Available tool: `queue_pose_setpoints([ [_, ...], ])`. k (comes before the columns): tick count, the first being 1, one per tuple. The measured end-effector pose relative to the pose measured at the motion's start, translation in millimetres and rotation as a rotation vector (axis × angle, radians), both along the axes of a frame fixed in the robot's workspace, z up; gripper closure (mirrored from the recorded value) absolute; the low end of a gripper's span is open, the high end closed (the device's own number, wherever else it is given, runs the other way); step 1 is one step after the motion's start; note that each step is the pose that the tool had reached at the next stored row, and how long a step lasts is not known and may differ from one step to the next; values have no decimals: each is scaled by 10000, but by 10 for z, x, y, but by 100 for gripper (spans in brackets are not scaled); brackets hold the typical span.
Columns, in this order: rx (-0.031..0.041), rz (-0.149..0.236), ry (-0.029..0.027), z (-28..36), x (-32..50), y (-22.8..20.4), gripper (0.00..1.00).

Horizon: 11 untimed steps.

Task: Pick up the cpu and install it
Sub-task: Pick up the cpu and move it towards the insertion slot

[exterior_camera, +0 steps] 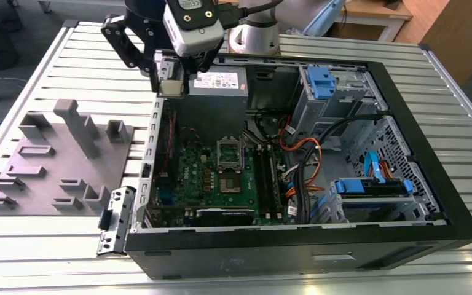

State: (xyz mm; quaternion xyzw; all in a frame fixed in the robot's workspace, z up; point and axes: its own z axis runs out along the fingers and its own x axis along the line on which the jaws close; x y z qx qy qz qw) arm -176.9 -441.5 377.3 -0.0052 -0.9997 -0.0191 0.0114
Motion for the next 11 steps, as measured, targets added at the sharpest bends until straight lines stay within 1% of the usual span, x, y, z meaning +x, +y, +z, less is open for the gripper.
queue_pose_setpoints([
  [7,-1,0,-1,0,2,0,53],
  [11,0,1,-2,0,18,0,53],
])
